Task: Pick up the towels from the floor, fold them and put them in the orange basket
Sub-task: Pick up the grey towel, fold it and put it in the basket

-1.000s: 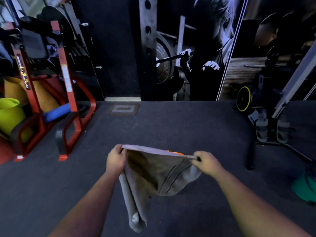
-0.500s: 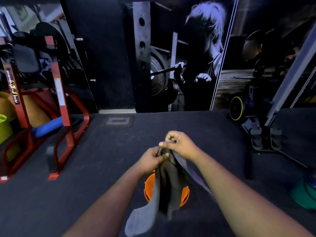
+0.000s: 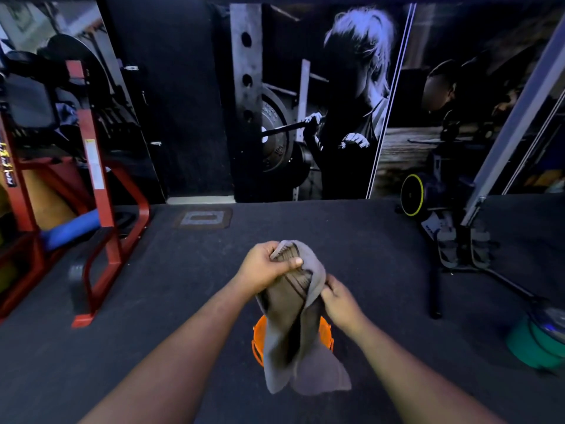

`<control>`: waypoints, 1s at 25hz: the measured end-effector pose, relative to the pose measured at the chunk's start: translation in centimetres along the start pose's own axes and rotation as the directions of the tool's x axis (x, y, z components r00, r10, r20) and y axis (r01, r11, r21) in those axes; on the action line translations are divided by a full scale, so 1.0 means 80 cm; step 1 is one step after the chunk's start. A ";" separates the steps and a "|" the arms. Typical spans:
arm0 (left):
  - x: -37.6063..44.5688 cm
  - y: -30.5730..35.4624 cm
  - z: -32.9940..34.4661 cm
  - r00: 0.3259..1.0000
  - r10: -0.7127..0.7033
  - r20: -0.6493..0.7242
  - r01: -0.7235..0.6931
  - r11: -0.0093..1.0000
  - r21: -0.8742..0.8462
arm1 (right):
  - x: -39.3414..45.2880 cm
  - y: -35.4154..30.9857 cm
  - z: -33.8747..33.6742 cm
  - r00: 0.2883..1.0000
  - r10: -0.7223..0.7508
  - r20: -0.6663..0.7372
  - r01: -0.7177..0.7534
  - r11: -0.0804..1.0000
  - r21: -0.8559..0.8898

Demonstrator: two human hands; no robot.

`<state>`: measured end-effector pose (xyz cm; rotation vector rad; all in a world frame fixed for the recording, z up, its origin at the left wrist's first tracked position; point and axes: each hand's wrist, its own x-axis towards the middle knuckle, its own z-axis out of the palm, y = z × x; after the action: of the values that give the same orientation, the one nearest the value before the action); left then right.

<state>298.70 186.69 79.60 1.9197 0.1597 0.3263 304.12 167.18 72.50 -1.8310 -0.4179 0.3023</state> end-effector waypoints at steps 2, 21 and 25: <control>-0.002 0.001 -0.003 1.000 -0.004 0.010 0.003 0.998 0.065 | 0.000 -0.024 -0.007 0.997 0.045 -0.066 -0.041 0.998 0.054; -0.016 -0.024 -0.060 0.842 -0.167 -0.513 0.031 0.965 -0.262 | 0.031 0.056 -0.103 0.980 0.002 -0.200 -0.091 0.896 -0.435; -0.013 -0.014 -0.022 0.991 -0.045 -0.129 0.026 0.989 -0.147 | 0.039 0.007 -0.035 0.977 -0.198 0.078 0.211 0.956 -0.206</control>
<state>297.19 188.40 79.01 1.7500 0.2512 0.4300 308.13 165.94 72.78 -1.9717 -0.6976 0.1715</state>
